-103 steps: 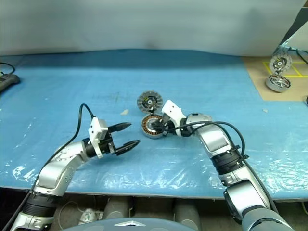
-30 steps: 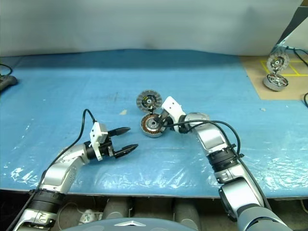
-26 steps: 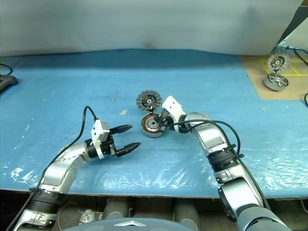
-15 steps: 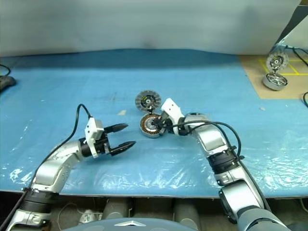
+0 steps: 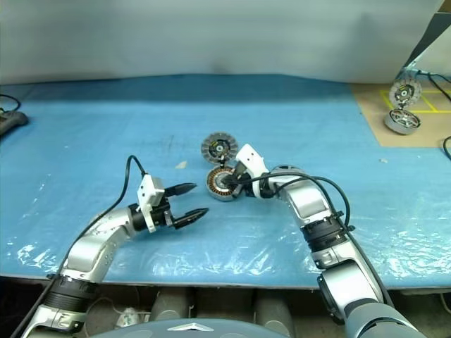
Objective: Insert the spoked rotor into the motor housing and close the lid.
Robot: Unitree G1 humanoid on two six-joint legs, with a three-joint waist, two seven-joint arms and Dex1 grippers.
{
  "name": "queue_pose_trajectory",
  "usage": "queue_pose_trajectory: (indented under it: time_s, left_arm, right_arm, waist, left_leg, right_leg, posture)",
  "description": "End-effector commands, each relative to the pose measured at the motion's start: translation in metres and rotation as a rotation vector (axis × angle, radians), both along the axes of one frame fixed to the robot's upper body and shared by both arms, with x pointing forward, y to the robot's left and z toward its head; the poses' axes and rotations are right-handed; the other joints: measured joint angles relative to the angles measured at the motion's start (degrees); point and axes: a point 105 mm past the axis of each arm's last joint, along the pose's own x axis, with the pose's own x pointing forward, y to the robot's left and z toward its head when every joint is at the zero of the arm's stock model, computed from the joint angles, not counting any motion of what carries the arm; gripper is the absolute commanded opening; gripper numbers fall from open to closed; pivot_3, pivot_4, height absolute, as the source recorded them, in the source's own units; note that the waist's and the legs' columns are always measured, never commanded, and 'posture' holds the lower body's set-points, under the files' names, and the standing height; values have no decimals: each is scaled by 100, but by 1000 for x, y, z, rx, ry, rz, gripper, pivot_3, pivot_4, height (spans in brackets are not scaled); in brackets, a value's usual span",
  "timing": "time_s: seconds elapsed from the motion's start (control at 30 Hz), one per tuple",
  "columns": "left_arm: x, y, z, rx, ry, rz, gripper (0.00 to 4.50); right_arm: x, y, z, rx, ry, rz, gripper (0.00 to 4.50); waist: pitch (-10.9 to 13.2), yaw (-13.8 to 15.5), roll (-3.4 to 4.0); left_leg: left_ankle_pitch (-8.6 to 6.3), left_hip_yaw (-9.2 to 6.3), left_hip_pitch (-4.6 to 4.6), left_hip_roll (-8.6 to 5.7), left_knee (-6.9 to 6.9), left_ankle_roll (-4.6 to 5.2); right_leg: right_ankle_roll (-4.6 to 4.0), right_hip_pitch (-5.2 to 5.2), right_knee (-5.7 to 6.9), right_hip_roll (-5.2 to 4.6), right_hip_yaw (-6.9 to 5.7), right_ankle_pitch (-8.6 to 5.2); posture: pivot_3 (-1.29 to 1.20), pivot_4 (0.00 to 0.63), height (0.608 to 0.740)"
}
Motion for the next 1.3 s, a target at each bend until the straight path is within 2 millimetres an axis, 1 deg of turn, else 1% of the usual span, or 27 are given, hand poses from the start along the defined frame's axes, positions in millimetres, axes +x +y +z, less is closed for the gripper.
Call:
queue_pose_trajectory:
  time_s: [0.03,0.07,0.13,0.2,0.27,0.3,0.4,0.53,0.63,0.7,0.73,0.8,0.87,0.97,1.0,1.03,1.1,1.2,1.3]
  left_arm:
    - [-3,-8,24,-13,-65,-19,4500]
    - [-4,-8,27,-14,-66,-18,4500]
    - [-5,-5,31,-15,-66,-16,4500]
    - [-6,-1,32,-14,-62,-13,4500]
    - [-5,4,30,-12,-54,-9,4500]
    - [-4,6,29,-11,-51,-7,4500]
    - [-1,9,27,-8,-46,-2,4500]
    - [-1,9,22,-9,-43,2,4500]
    - [-1,12,13,-7,-36,8,4500]
    - [-2,16,4,-5,-28,10,4500]
    - [-1,19,-2,-5,-21,11,4500]
    - [-1,26,-14,-5,-7,13,4500]
    - [-1,31,-23,-2,0,7,4500]
    - [2,31,-25,-5,-11,5,4500]
    - [3,28,-22,-8,-19,3,4500]
    - [4,24,-18,-11,-28,-1,4500]
    - [4,14,-6,-18,-45,-11,4500]
    - [2,4,6,-24,-58,-16,4500]
    - [1,-2,16,-29,-60,-11,4500]
  right_arm:
    - [-10,5,17,143,0,36,28]
    - [-6,6,29,193,-35,16,28]
    - [1,5,46,251,-70,-13,28]
    - [2,6,53,269,-84,-6,28]
    - [3,7,53,250,-94,-4,28]
    - [4,7,51,236,-95,-6,28]
    - [4,7,35,138,-87,3,28]
    - [1,7,18,69,-78,18,28]
    - [11,0,6,26,-64,-54,28]
    - [15,-4,0,7,-33,-79,28]
    - [14,-6,-4,-6,-16,-74,28]
    - [7,-6,-4,23,41,-47,28]
    - [5,-10,-11,2,83,-58,28]
    - [1,-15,-25,-70,90,-52,28]
    - [-2,-13,-25,-69,86,-42,28]
    - [-3,-10,-22,-61,68,-27,28]
    - [-4,-4,-11,-7,21,-6,28]
    - [1,0,14,125,-23,-30,28]
    - [4,-5,40,207,-69,-44,28]
  waist:
    - [0,3,1]
    - [1,-1,0]
    - [1,-23,1]
    - [1,-22,1]
    - [1,-18,1]
    - [1,-17,1]
    - [1,-12,1]
    - [1,-10,1]
    - [1,-11,1]
    - [1,-14,1]
    - [0,-14,2]
    - [0,-9,2]
    - [-1,-3,1]
    - [-5,5,-3]
    - [-6,11,-3]
    - [-7,13,-5]
    - [-8,12,-7]
    - [-8,-4,-6]
    - [-7,-13,-5]
  left_leg:
    - [0,0,-2,0,-3,0]
    - [0,0,-8,0,-4,0]
    - [1,0,-36,-3,-3,0]
    - [3,1,-74,-4,-2,0]
    - [2,-1,-74,0,-8,-1]
    - [2,-1,-73,1,-11,-1]
    - [2,-2,-73,-3,-11,-2]
    - [1,-2,-70,-2,-5,-3]
    - [1,-2,-68,-3,-2,-3]
    - [1,-2,-65,-3,-2,-3]
    - [1,-2,-62,-3,-1,-3]
    - [1,-2,-55,-2,-1,-3]
    - [1,-2,-50,-3,-1,-2]
    - [1,-3,-48,-2,-1,-2]
    - [1,-5,-47,-2,-1,-2]
    - [1,-6,-43,-2,-1,-2]
    - [1,-6,-30,-1,-1,-3]
    - [0,-6,-29,-1,-2,-3]
    - [1,-4,-40,0,-2,-2]
  right_leg:
    - [0,1,-8,0,-1,0]
    - [1,-2,-15,1,-1,0]
    - [18,-28,-19,2,-2,12]
    - [32,-71,-10,8,0,22]
    - [32,-71,-8,11,-9,22]
    - [32,-71,-10,11,-11,22]
    - [33,-66,-15,8,-11,22]
    - [36,-63,-11,6,-11,24]
    - [37,-59,-11,5,-10,25]
    - [37,-57,-10,5,-9,25]
    - [37,-55,-10,6,-9,25]
    - [37,-49,-9,6,-9,25]
    - [37,-42,-10,5,-9,25]
    - [37,-36,-12,3,-11,25]
    - [37,-34,-12,3,-13,25]
    - [37,-29,-12,2,-15,25]
    - [36,-14,-14,1,-15,24]
    - [36,-14,-15,1,-15,24]
    - [35,-31,-11,2,-11,24]
  posture:
    - [0,150,740]
    - [0,150,740]
    - [0,150,740]
    - [0,150,740]
    - [0,150,740]
    - [0,150,740]
    - [0,150,740]
    - [0,150,740]
    - [0,150,740]
    - [0,150,740]
    - [0,150,740]
    - [0,150,740]
    - [0,150,740]
    - [0,150,740]
    - [0,150,740]
    - [0,150,740]
    - [0,150,740]
    - [0,150,740]
    - [0,150,740]
